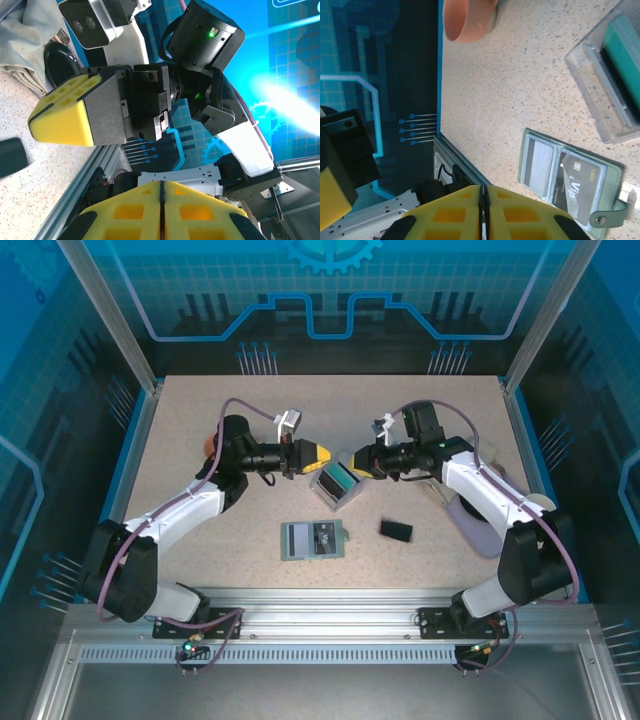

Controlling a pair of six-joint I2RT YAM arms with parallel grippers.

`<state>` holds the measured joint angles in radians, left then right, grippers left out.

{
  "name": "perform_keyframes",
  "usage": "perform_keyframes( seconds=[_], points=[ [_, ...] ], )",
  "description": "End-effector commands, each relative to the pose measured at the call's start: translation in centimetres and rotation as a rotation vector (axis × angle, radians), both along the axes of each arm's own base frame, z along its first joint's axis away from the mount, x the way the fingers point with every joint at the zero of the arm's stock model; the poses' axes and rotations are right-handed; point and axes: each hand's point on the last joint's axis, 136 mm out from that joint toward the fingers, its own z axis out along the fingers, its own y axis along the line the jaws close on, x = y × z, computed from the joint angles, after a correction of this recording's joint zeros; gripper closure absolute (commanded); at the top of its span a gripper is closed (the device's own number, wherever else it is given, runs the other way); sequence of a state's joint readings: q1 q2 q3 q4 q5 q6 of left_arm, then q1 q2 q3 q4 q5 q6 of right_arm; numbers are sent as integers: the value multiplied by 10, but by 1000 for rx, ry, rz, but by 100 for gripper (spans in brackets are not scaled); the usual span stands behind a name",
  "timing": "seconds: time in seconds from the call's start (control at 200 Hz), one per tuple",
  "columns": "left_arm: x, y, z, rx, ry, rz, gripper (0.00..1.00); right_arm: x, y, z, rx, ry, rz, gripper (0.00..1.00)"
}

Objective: Put the credit cards into the card holder

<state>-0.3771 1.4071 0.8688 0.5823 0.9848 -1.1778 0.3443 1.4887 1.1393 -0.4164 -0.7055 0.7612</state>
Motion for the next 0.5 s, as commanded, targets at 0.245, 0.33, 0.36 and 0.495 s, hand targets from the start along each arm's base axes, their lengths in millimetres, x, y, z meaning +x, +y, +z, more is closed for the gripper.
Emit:
perform_keyframes(
  seconds=[0.245, 0.33, 0.36, 0.495],
  points=[
    [11, 8, -35, 169, 71, 109, 86, -35, -122, -88, -776, 154, -192, 64],
    [8, 12, -38, 215, 53, 122, 84, -57, -149, -103, -901, 214, -230, 59],
    [7, 13, -38, 221, 49, 121, 83, -63, -154, -107, -917, 226, -240, 60],
    [2, 15, -43, 257, 44, 114, 79, -95, -186, -115, -1018, 294, -341, 47]
  ],
)
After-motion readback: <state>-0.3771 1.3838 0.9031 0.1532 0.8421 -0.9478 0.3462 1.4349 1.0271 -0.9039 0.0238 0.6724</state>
